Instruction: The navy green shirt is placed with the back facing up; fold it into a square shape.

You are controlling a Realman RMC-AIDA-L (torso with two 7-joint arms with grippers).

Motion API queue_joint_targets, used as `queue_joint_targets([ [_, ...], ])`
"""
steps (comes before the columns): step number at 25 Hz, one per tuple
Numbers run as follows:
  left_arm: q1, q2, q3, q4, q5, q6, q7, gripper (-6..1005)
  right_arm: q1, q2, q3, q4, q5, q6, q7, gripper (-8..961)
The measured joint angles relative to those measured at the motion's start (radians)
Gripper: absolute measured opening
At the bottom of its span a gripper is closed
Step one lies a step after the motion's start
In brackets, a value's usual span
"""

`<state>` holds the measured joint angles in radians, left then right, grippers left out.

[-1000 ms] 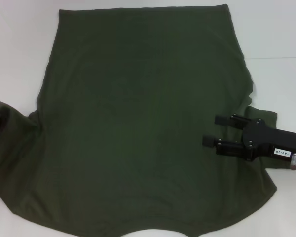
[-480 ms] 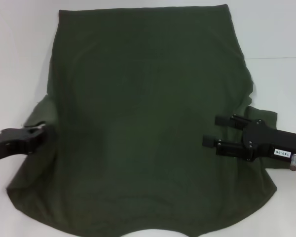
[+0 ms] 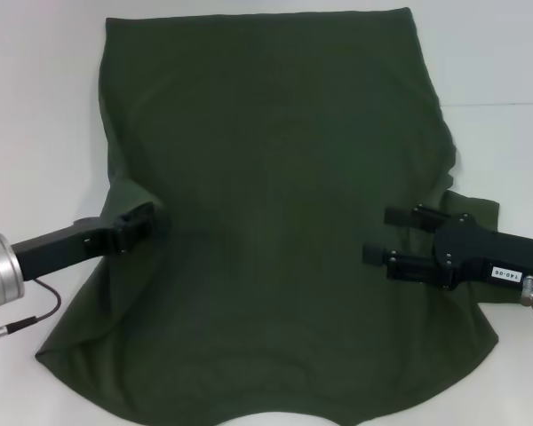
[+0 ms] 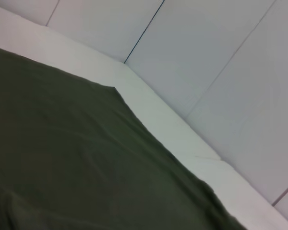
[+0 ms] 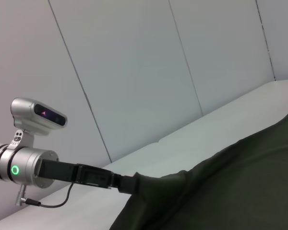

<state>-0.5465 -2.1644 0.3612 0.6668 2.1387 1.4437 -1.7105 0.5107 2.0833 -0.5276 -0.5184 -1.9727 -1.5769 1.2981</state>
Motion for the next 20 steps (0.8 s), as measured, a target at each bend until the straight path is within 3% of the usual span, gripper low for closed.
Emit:
queue_joint_targets([
  [1, 0.001, -0.001, -0.001, -0.005, -0.014, -0.001, 0.001, 15, 0.000, 0.000, 0.000, 0.000, 0.000, 0.000, 0.000, 852],
  [4, 0.015, 0.000, -0.001, -0.007, -0.060, 0.008, 0.007, 221, -0.005, 0.000, 0.001, 0.000, 0.000, 0.000, 0.000, 851],
  [9, 0.042, 0.004, -0.002, -0.001, -0.154, 0.100, 0.033, 423, -0.012, 0.000, 0.007, 0.000, 0.000, -0.004, 0.000, 850],
  [20, 0.038, 0.002, 0.034, 0.009, -0.145, 0.073, 0.071, 666, -0.013, -0.002, 0.010, 0.000, 0.000, -0.001, 0.000, 846],
])
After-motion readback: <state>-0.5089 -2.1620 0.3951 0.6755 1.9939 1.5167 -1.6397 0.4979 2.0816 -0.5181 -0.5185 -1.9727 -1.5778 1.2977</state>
